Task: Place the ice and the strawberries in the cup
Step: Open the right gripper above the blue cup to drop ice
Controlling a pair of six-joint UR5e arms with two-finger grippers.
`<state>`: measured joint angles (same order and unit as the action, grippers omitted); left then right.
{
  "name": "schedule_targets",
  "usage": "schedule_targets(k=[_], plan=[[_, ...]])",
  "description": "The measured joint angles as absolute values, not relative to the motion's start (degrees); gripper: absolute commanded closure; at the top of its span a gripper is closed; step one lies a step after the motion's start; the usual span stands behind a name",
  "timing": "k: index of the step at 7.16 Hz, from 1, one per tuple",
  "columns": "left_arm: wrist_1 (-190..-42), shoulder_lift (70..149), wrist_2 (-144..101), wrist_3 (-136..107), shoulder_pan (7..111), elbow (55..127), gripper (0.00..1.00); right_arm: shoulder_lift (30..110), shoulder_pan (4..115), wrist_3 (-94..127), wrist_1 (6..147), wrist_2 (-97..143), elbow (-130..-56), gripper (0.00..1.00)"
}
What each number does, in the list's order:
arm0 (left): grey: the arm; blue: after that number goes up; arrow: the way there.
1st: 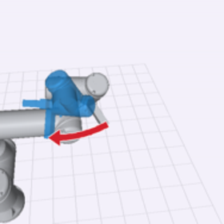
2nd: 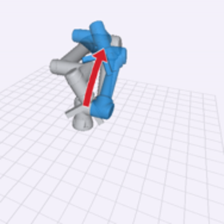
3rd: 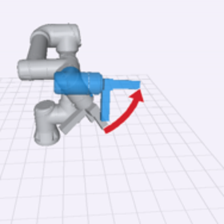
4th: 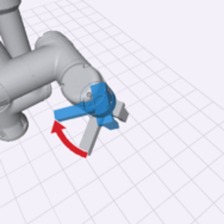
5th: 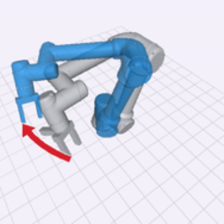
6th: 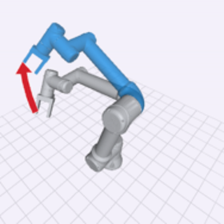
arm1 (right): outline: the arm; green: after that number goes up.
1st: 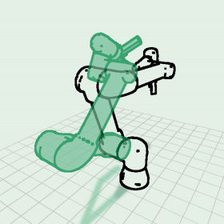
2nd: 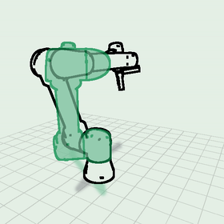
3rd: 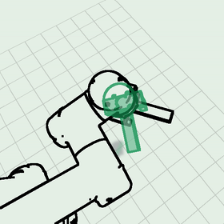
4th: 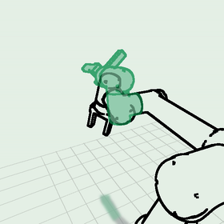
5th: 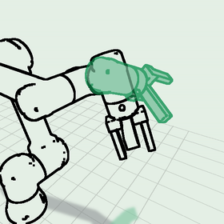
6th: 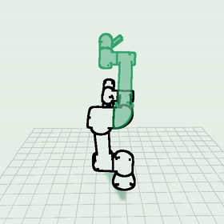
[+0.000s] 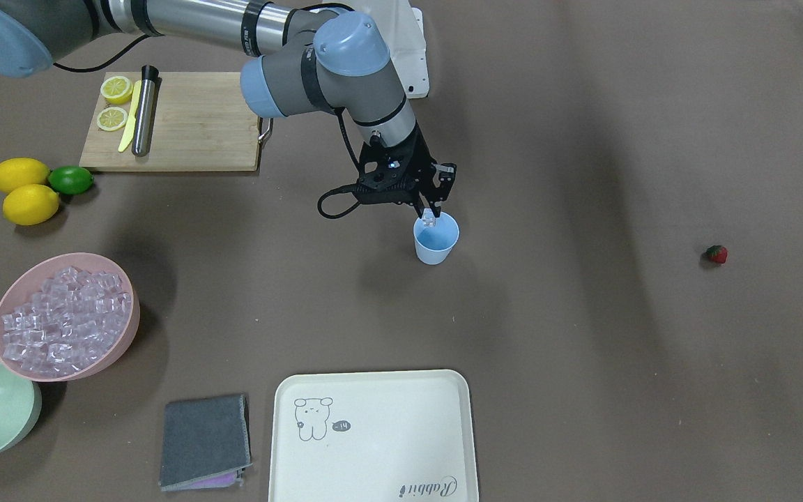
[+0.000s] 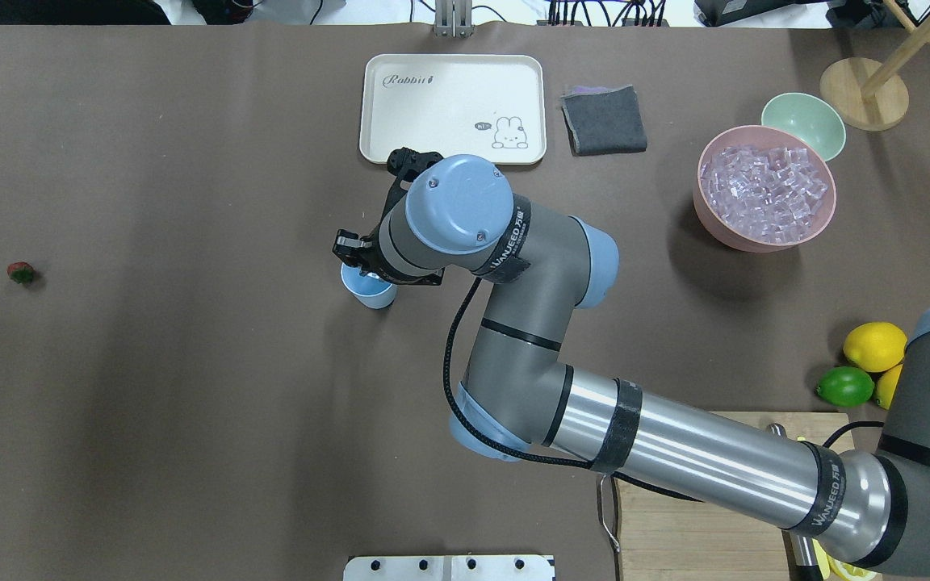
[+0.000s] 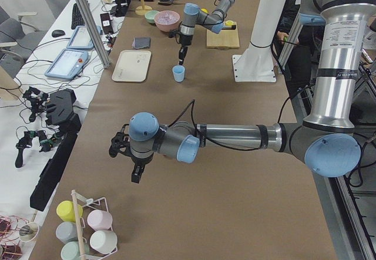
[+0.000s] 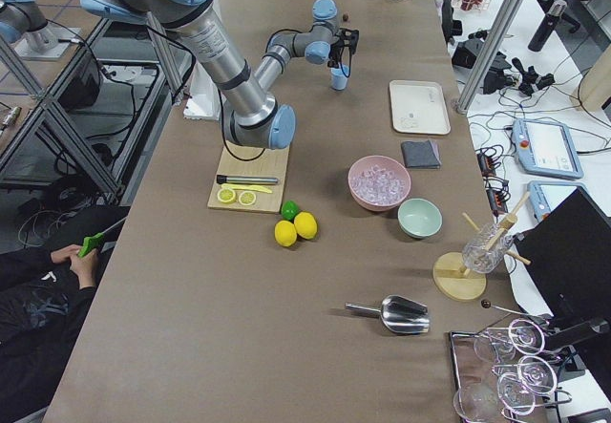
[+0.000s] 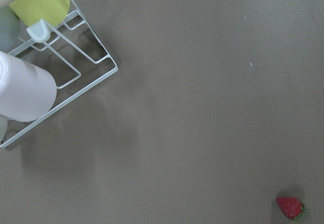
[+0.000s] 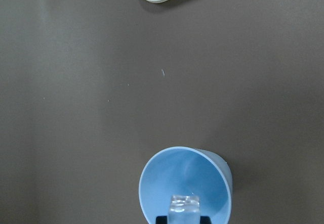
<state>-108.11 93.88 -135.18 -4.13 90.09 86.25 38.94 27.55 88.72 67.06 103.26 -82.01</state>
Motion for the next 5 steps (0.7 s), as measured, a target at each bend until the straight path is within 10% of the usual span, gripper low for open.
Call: schedule_targets(k=[1, 5], plan=[[-108.1, 94.0, -135.2, -4.1, 90.1, 86.1, 0.02, 38.7, 27.5, 88.9, 67.1, 103.0, -81.7, 0.12], [-108.1, 94.0, -135.2, -4.2, 90.1, 85.9, 0.02, 38.7, 27.8, 89.5, 67.3, 102.9, -81.8, 0.01]])
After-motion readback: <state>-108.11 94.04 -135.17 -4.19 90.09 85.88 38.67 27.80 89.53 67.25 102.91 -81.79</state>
